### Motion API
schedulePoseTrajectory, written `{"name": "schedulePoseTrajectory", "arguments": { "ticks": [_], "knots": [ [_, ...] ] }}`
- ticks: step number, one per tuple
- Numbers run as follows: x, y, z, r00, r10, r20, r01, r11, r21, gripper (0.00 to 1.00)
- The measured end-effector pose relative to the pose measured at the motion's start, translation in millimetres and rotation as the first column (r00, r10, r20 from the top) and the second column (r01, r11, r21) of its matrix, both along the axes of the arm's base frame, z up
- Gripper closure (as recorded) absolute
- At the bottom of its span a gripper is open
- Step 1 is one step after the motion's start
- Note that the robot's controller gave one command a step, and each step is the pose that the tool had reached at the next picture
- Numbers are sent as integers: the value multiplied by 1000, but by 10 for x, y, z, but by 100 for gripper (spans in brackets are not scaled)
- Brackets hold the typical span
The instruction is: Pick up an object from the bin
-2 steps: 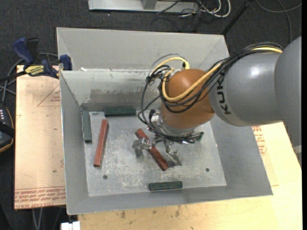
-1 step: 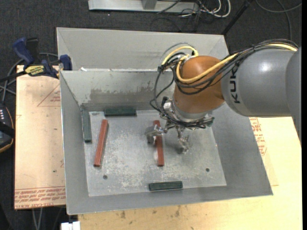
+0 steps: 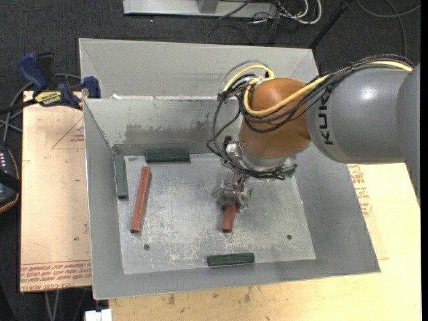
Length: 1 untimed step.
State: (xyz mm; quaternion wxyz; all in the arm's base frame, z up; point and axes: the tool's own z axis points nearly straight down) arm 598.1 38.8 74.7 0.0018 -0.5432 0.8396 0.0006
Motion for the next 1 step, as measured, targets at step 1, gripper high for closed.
{"name": "schedulePoseTrajectory", "arguments": {
  "ticks": [1],
  "knots": [
    [-94, -487, 1468, 962, 274, 6, -274, 962, -5, 100]
  ]
}}
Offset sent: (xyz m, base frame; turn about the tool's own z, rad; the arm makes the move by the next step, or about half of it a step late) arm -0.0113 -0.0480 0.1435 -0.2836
